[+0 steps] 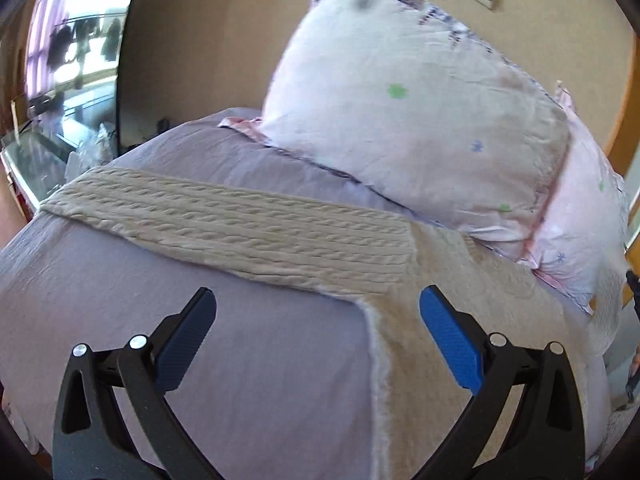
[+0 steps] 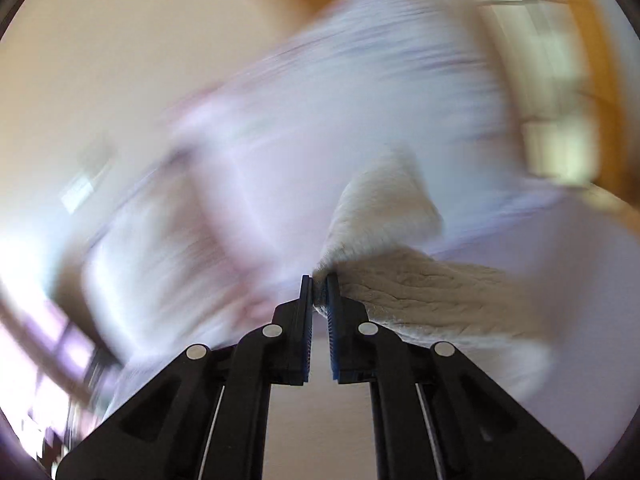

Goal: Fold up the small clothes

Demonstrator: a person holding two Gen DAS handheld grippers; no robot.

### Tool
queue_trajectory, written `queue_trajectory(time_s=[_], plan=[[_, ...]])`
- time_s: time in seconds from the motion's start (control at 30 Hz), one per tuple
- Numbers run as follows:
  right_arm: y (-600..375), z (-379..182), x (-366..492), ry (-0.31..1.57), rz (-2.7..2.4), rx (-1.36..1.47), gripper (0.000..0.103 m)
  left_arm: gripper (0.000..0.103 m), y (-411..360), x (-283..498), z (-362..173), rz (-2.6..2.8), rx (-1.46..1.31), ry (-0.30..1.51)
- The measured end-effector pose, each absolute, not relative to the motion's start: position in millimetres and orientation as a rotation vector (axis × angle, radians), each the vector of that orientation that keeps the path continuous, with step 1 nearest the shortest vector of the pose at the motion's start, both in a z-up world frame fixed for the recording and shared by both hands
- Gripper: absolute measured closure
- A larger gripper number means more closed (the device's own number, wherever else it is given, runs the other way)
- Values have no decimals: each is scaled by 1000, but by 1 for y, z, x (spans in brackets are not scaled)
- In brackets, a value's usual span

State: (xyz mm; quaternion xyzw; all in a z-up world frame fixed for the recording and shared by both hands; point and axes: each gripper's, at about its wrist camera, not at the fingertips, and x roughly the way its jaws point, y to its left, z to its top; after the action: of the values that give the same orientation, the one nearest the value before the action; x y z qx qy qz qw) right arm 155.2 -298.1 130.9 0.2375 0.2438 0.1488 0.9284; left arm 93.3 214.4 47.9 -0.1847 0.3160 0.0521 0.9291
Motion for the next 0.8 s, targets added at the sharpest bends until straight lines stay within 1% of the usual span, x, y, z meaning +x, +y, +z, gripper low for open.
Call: queue_trajectory(time_s=[0.07, 0.1, 0.13, 0.17, 0.2, 0.23, 0.27, 0.33, 0.37, 0.4, 0.47, 0.57, 0.63, 0.73, 0.77, 0.8], plan=[[-219, 120, 166, 618, 509, 407, 92, 2, 230, 90, 48, 140, -402, 643], [-176, 107, 170, 715, 614, 366, 82, 2, 239, 89, 47, 141, -435, 643], [-153, 99, 169, 770, 678, 350, 65, 2, 253, 86, 47, 136, -493, 635], [-139, 93, 166, 797, 715, 346, 57, 2, 267, 85, 46, 141, -548, 627], [-133, 90, 160, 791, 729, 351, 45, 2, 276, 85, 45, 149, -585, 624], [-135, 92, 156, 772, 721, 356, 38, 2, 294, 84, 43, 167, -641, 618], [-146, 95, 149, 741, 691, 368, 36, 2, 309, 83, 42, 189, -685, 615], [-171, 101, 150, 713, 639, 405, 26, 3, 338, 81, 37, 236, -755, 609], [-191, 104, 144, 697, 598, 439, 24, 6, 350, 82, 34, 257, -787, 605], [-212, 105, 144, 691, 570, 459, 23, 14, 362, 82, 31, 277, -819, 604], [-239, 106, 153, 683, 507, 486, 22, 19, 391, 84, 19, 317, -927, 612], [-278, 101, 147, 669, 422, 525, 22, 31, 421, 82, 8, 353, -1038, 580], [-291, 95, 145, 673, 379, 535, 22, 33, 435, 80, 6, 373, -1069, 560], [-306, 88, 134, 658, 355, 555, 21, 40, 456, 82, 3, 397, -1128, 536], [-306, 87, 132, 653, 355, 557, 21, 44, 460, 83, 2, 408, -1139, 534], [-307, 87, 129, 648, 356, 558, 21, 51, 465, 85, 1, 420, -1147, 532]])
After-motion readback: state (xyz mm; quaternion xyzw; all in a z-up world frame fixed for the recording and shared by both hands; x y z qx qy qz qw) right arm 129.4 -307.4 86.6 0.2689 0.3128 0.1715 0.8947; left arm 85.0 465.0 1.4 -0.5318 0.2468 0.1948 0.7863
